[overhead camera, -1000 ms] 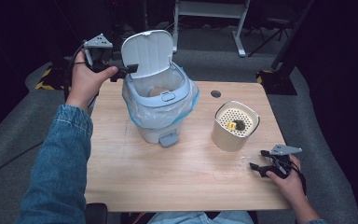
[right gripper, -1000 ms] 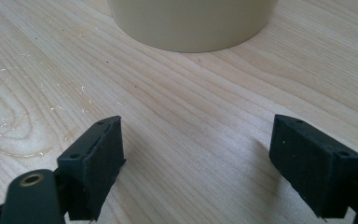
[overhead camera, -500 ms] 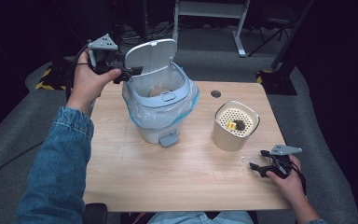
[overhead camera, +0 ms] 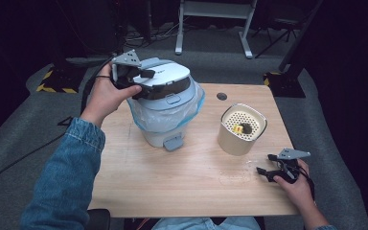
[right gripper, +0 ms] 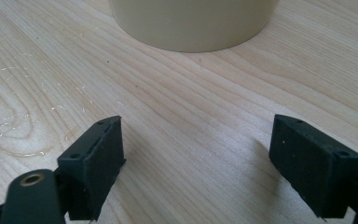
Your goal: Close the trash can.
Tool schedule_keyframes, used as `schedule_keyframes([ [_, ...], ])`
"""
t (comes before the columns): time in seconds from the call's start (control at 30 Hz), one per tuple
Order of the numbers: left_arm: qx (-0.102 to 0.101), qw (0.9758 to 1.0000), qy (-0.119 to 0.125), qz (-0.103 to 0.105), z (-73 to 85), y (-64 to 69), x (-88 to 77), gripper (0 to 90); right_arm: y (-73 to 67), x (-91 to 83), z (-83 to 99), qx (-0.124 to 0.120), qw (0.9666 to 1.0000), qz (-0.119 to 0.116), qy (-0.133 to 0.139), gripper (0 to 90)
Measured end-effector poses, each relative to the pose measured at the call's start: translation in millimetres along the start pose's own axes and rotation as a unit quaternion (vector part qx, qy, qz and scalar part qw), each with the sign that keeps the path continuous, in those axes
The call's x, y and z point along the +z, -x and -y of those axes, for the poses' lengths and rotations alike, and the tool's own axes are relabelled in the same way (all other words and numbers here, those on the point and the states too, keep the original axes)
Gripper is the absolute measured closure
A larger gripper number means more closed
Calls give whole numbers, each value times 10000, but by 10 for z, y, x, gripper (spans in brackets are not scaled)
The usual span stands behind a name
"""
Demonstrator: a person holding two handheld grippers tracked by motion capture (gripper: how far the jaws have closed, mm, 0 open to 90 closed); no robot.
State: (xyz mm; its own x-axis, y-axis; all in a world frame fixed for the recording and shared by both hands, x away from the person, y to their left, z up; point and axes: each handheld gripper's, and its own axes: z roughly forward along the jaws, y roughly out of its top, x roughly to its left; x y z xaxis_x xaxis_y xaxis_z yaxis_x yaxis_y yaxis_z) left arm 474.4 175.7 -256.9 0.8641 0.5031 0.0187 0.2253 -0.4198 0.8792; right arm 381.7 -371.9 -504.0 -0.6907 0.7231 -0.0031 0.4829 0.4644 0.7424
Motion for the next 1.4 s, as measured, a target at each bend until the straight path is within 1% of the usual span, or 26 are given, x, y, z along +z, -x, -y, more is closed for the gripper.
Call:
schedule_keyframes([
  [0.13,-147,9994,40,317,40,27,100,395,0,0,0,0,10000,1,-1,179],
  [0.27,-237,9989,-109,380,53,36,183,444,1,0,0,-2,10000,1,0,179],
  [0.33,-267,9987,-71,419,52,25,211,476,0,0,0,1,10000,0,-1,179],
  [0.37,-323,9984,-51,455,49,23,223,486,0,0,0,0,10000,-1,0,179],
  [0.4,-319,9984,-37,456,48,19,233,512,0,0,0,0,10000,2,-1,180],
  [0.43,-325,9986,-2,416,50,23,248,538,0,0,0,2,10000,-1,-1,179],
  [0.5,-266,9992,-8,305,44,22,261,585,1,0,0,-1,10000,1,-1,179],
  [0.63,-312,9994,-12,158,48,-7,262,732,0,0,0,-1,10000,0,0,180],
  [0.7,-246,9996,-52,95,45,2,264,765,-1,0,0,-3,10000,-4,2,180],
  [0.73,-171,9998,-71,43,41,8,266,771,-1,0,0,-6,10000,-6,0,180],
  [0.8,-158,9998,-106,-24,30,20,270,790,-1,0,0,-6,10000,-7,0,180],
  [0.9,-82,9995,-259,-162,-8,62,278,805,-1,0,0,-7,10000,-6,0,180],
  [0.93,-9,9991,-353,-220,-17,70,280,806,-1,0,0,-6,10000,-4,-1,180],
  [0.97,88,9987,-408,-302,-2,78,296,842,-1,0,0,-8,10000,-5,-1,180],
  [1.0,89,9987,-381,-322,1,85,300,842,-2,-2,2,-7,10000,-6,-4,184],
  [1.1,205,9986,-337,-341,4,91,306,840,-4,-4,3,-6,10000,-17,2,184],
  [1.13,189,9987,-297,-380,8,93,304,824,-5,-4,3,-6,10000,-17,1,184],
  [1.17,101,9988,-287,-371,12,99,300,736,-4,-4,3,-7,10000,-16,0,184],
  [1.2,13,9991,-269,-328,19,110,300,602,-4,-4,3,-7,10000,-18,1,184],
  [1.23,2,9992,-265,-303,24,123,293,509,-4,-3,3,-7,10000,-18,2,184],
  [1.27,-12,9991,-313,-273,22,143,267,469,-4,-4,3,-6,10000,-18,1,184],
  [1.3,-6,9993,-269,-251,18,165,239,442,-4,-3,3,-7,10000,-18,1,184],
  [1.37,47,9998,-95,-195,10,214,179,402,-4,-4,3,-7,10000,-18,1,184],
  [1.4,57,9999,-25,-132,8,251,143,388,-4,-4,3,-8,10000,-17,0,184],
])
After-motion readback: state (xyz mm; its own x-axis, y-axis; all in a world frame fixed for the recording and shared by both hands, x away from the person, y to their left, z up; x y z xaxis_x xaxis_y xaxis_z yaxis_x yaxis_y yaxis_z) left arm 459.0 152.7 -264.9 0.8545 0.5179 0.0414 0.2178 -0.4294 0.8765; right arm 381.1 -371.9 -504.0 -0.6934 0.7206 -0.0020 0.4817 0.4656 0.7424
